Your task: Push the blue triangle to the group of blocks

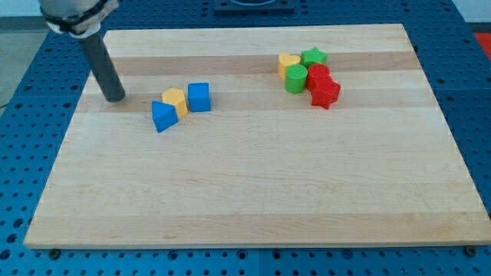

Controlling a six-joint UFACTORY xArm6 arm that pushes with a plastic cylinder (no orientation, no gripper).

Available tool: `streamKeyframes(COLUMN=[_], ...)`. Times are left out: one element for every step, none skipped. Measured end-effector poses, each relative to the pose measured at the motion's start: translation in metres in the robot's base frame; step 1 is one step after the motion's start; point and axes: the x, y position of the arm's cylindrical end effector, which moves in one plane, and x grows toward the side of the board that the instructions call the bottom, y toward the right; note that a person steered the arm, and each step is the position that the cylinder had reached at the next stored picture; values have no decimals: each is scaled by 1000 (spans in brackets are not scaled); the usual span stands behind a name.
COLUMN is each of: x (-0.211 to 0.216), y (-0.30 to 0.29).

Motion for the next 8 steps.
streamKeyframes(x=[34,52,56,56,58,60,60,72], y=[35,99,161,159,142,184,226,226])
